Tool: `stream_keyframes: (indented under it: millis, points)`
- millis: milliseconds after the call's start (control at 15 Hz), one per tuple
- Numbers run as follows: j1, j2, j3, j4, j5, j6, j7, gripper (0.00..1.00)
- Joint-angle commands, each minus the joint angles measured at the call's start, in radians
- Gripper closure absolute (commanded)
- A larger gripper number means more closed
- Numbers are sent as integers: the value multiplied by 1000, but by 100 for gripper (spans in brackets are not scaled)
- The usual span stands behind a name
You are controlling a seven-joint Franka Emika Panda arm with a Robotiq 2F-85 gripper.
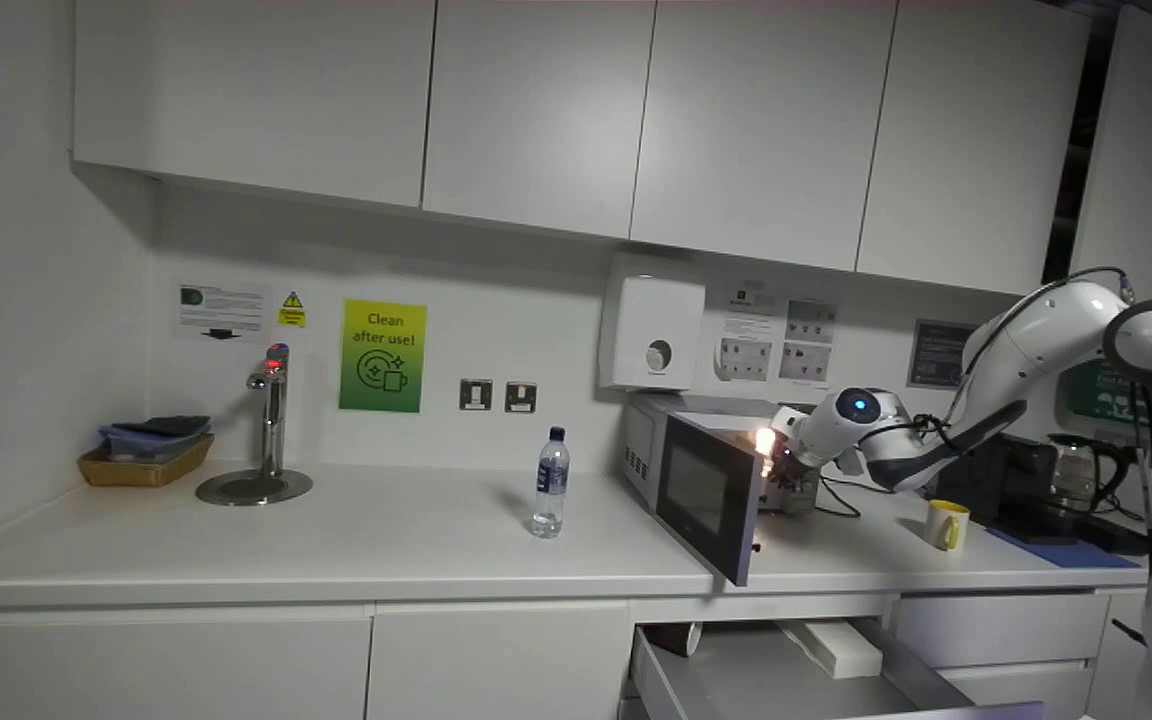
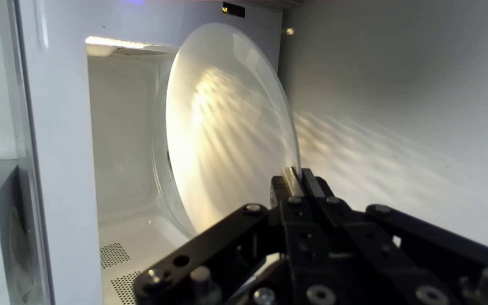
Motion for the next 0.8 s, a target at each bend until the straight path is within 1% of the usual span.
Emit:
stream_keyframes:
  millis: [0,400,733]
  points:
    - [1,7,0,7,-9,2,-1,99]
    - [4,25,-1,16,1,5,-34,99]
    - [3,25,-1,29,-15,3,-33,99]
